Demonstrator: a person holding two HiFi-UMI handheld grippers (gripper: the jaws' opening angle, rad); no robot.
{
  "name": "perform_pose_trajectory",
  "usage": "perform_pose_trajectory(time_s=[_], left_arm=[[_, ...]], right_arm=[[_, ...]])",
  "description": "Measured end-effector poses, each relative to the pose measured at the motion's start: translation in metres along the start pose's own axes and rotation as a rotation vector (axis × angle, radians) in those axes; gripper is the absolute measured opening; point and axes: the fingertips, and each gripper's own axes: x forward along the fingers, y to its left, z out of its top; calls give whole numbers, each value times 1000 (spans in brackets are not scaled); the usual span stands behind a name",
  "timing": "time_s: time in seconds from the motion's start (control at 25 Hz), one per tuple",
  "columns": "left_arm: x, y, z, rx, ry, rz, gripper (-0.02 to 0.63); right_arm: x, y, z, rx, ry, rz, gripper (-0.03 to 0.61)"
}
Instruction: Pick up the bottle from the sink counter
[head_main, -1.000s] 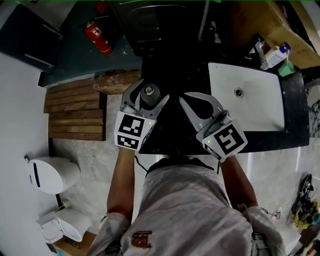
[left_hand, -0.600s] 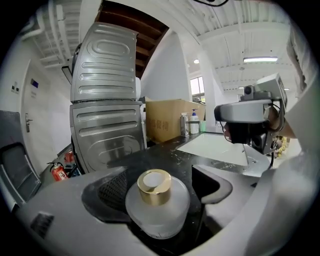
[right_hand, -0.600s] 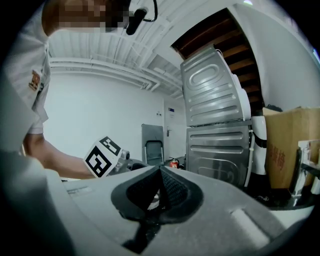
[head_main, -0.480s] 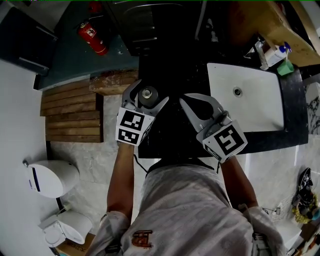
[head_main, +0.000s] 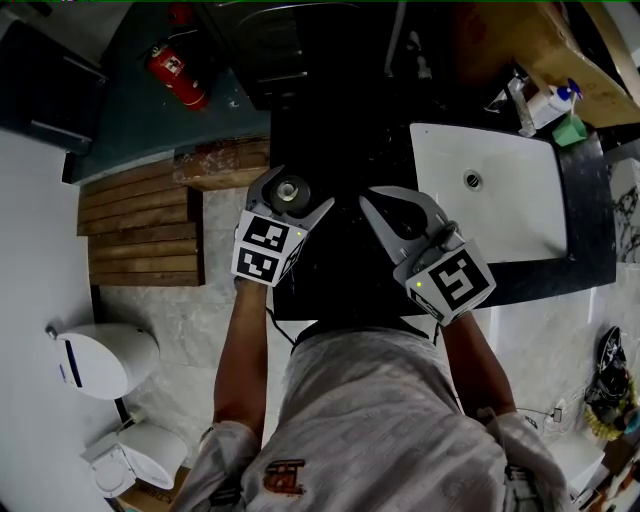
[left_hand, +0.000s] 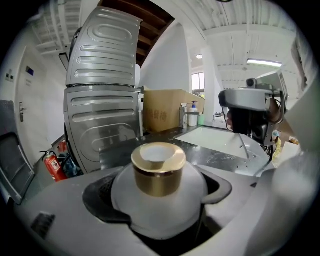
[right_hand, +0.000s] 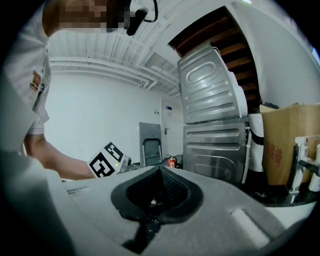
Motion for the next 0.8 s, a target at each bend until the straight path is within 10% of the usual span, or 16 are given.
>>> perform_pose_trajectory(time_s=[0.8], left_arm=[[-28,-22,35,18,-71,15,333]], right_arm=[[-17,-13,-1,12,-5,-49,2]])
